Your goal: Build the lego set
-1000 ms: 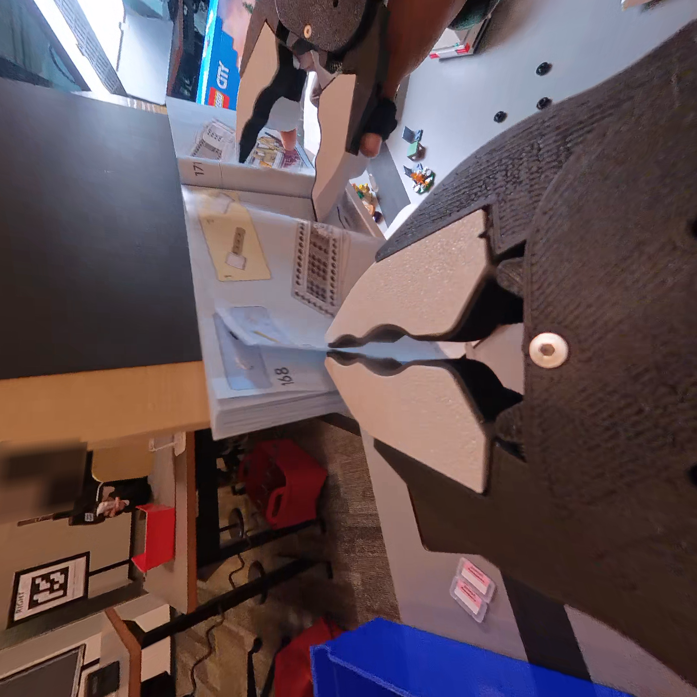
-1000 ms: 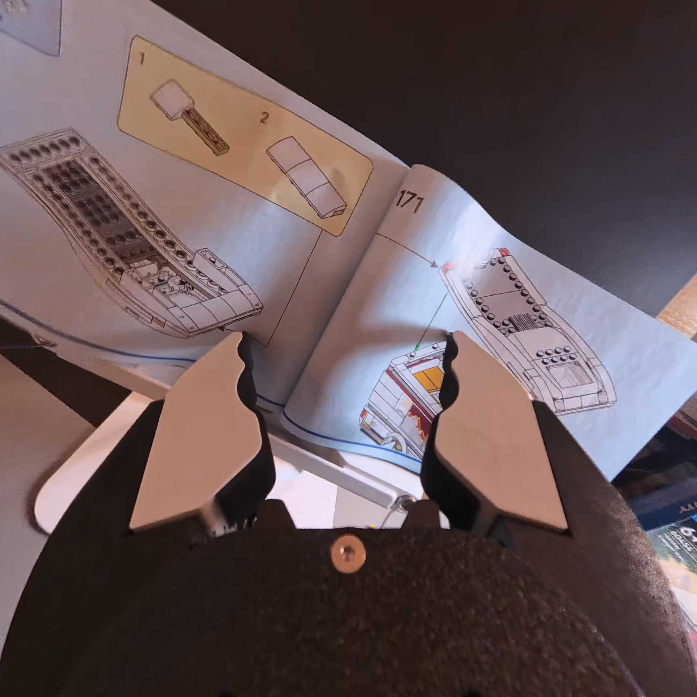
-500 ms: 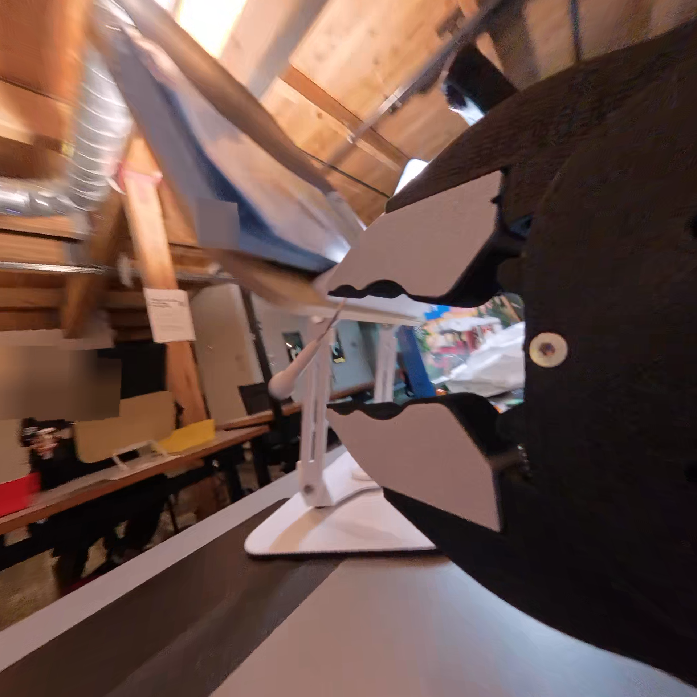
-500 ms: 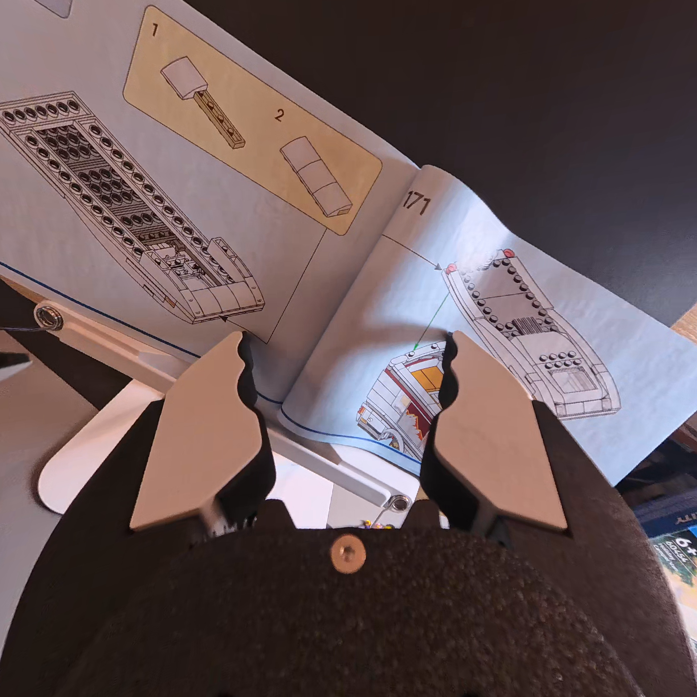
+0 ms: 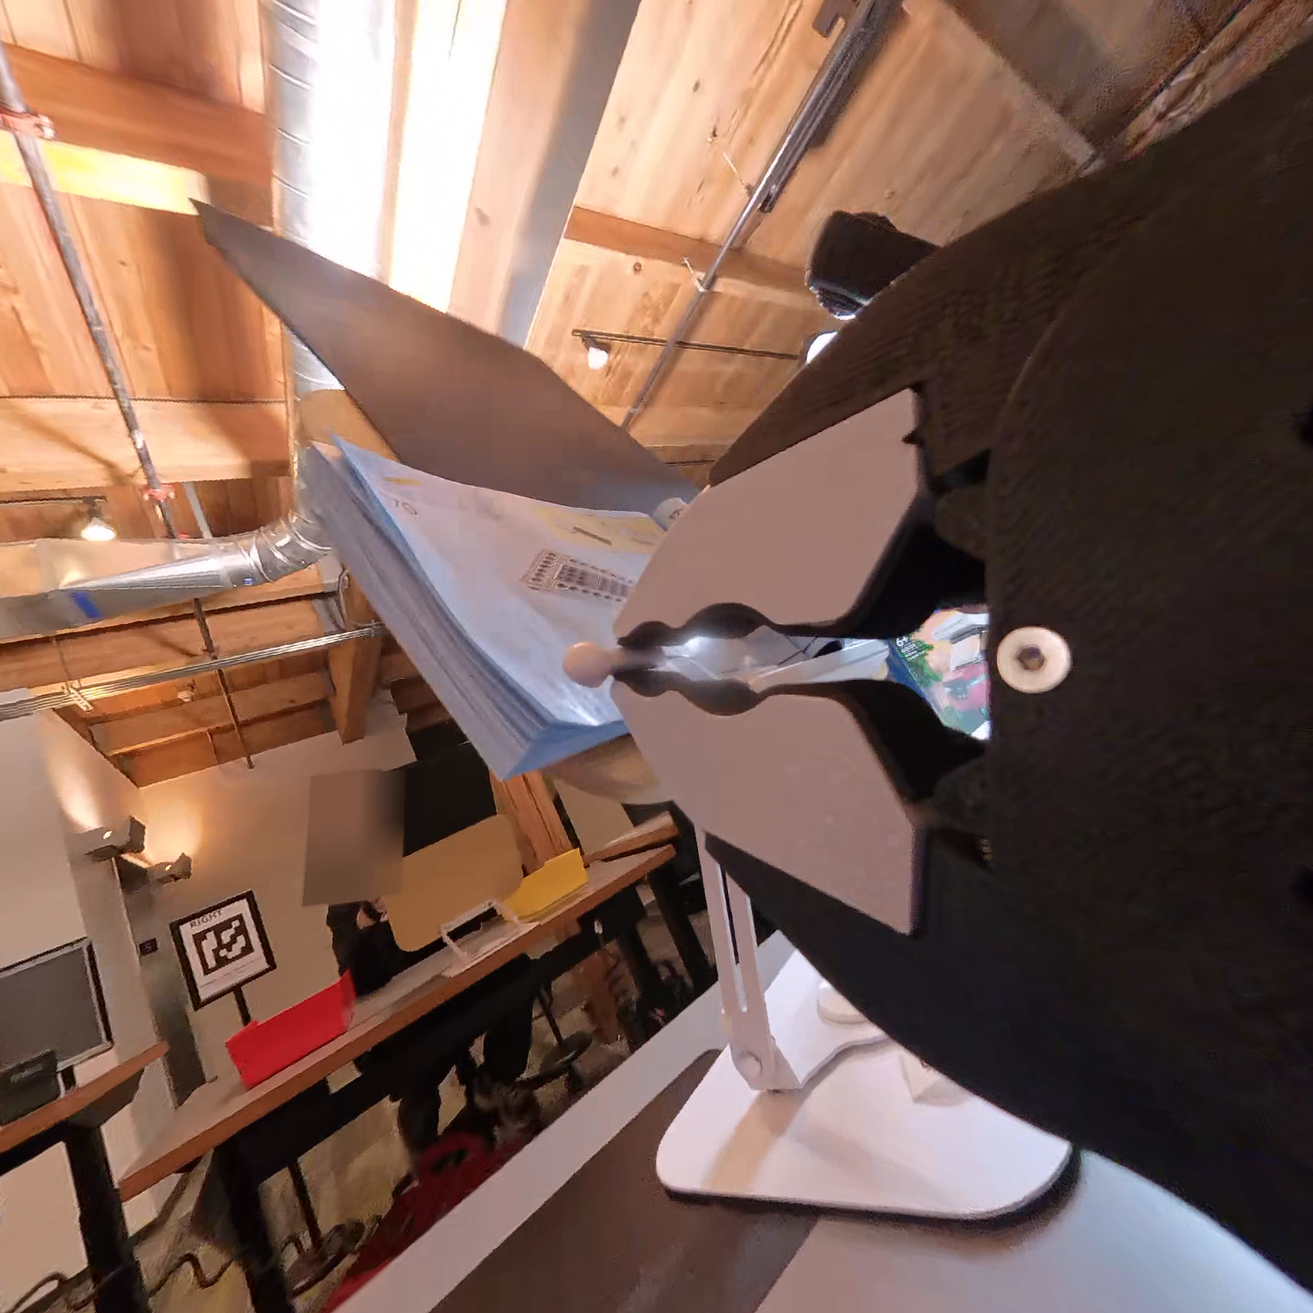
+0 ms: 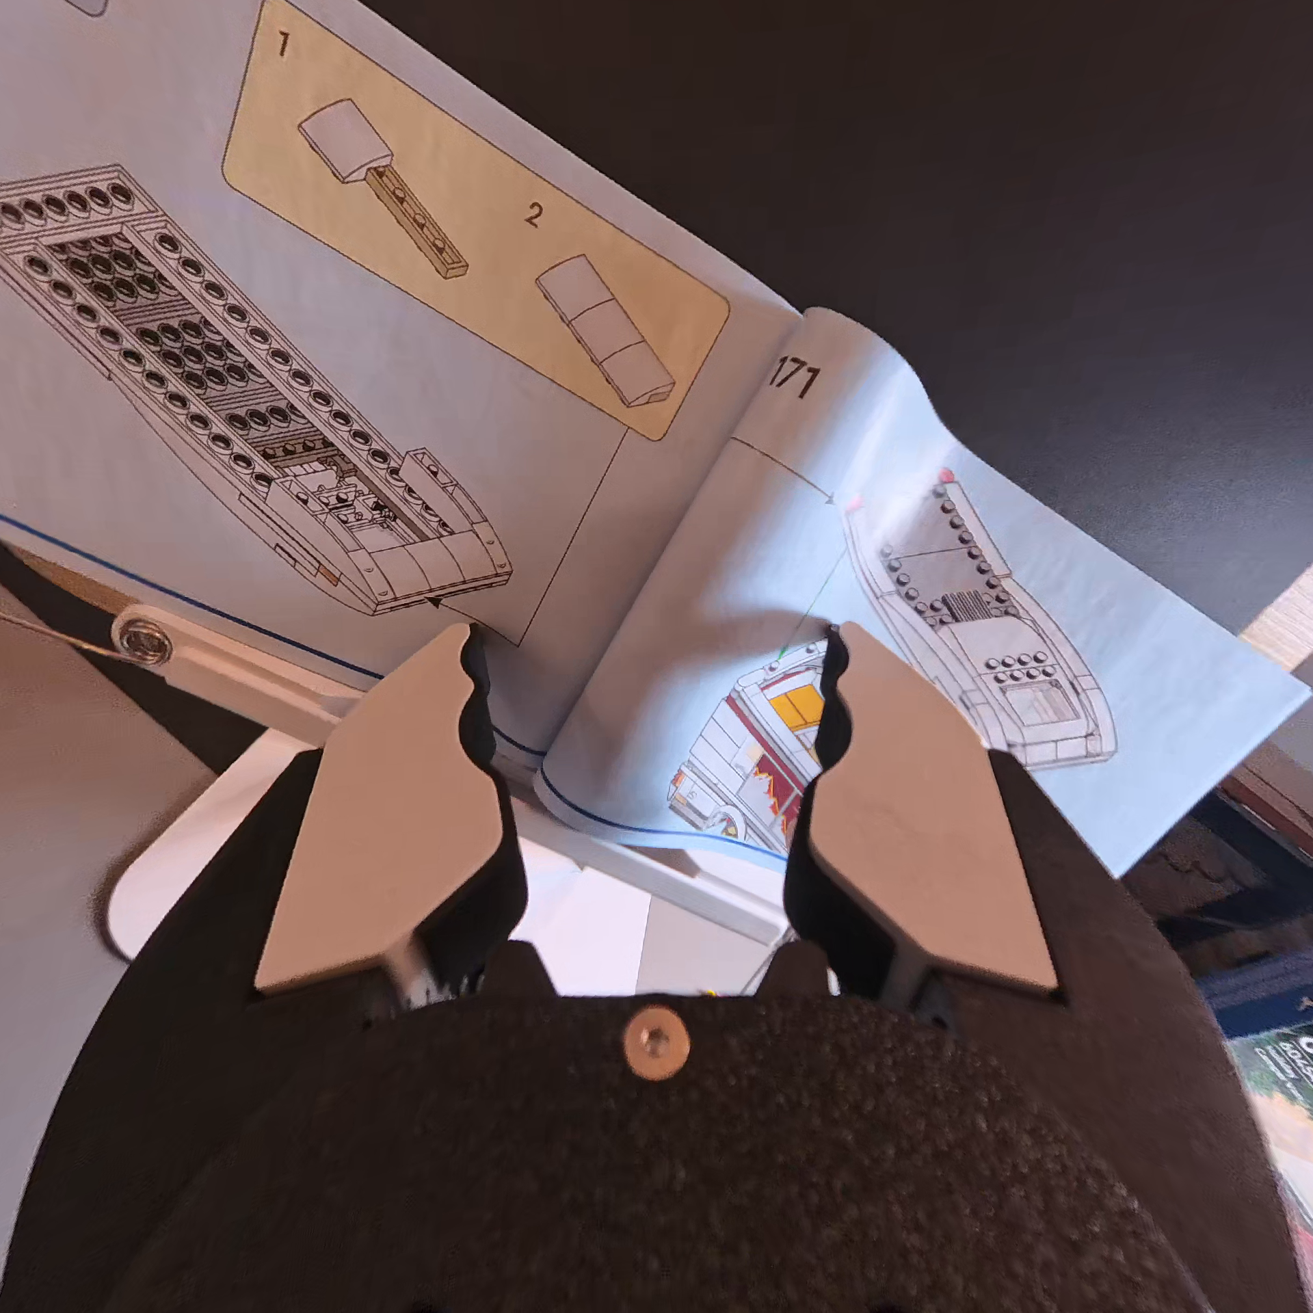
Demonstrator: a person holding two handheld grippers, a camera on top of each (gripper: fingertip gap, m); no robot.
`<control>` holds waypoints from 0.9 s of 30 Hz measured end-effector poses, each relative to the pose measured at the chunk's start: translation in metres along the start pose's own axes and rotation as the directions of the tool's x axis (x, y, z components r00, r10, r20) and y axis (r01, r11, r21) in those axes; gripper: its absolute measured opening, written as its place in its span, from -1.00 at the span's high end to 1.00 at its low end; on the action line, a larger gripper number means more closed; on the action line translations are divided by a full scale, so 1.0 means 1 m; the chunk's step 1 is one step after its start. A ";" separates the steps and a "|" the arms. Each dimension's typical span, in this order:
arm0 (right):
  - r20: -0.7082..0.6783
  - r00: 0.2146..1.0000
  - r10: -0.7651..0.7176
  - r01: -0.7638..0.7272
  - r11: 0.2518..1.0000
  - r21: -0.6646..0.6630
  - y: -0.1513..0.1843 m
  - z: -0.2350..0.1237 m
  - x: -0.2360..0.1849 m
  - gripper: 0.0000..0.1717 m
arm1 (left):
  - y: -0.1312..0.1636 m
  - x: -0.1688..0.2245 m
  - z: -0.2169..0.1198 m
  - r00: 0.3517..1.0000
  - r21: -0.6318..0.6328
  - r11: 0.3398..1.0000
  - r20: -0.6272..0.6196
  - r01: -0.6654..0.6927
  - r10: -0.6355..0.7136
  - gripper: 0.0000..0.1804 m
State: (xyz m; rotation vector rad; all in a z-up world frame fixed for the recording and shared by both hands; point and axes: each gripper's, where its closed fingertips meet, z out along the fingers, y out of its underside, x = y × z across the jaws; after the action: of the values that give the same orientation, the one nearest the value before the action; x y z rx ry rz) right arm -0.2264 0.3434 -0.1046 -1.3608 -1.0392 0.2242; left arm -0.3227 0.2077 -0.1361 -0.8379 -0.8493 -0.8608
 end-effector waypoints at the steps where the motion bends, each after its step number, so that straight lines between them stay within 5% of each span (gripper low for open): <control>1: 0.002 1.000 0.001 -0.001 1.000 0.000 0.000 0.000 0.000 -0.04 | 0.001 0.003 0.000 1.000 -0.005 1.000 -0.003 -0.002 0.002 0.93; 4: 0.016 1.000 0.006 -0.006 1.000 0.003 0.002 -0.001 0.001 -0.03 | 0.006 0.016 0.003 0.997 -0.016 0.997 -0.012 -0.081 0.081 0.94; 7: 0.041 0.999 0.007 -0.007 1.000 0.001 0.003 -0.003 0.002 -0.01 | 0.020 0.041 0.019 0.931 -0.122 0.923 -0.052 -0.366 0.362 0.94; 10: 0.071 0.997 0.010 -0.010 1.000 -0.005 0.005 -0.003 0.003 -0.01 | 0.059 0.054 0.051 0.693 -0.355 0.611 -0.182 -0.708 0.697 0.93; 13: 0.090 0.996 0.007 -0.007 1.000 0.004 0.005 -0.003 0.003 0.00 | 0.105 0.041 0.070 0.548 -0.568 0.303 -0.328 -0.766 0.769 0.94; 16: 0.096 0.995 -0.003 0.001 1.000 0.019 0.007 -0.001 0.003 -0.02 | 0.117 0.027 0.078 0.305 -0.578 0.005 -0.423 -0.816 0.853 0.93; 20: 0.113 0.993 -0.018 0.013 0.999 0.044 0.008 -0.003 0.000 -0.03 | 0.117 0.025 0.075 0.274 -0.600 -0.060 -0.450 -0.798 0.850 0.92; 27: 0.149 0.988 0.046 -0.060 0.994 0.093 0.024 -0.028 0.015 -0.02 | 0.115 0.022 0.070 0.068 -0.544 -0.236 -0.480 -0.806 0.875 0.92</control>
State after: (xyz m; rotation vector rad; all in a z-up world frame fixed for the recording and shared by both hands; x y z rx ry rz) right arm -0.1881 0.3407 -0.1149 -1.2994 -1.1011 0.4149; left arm -0.2321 0.3084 -0.1185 -1.9055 0.3369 0.3015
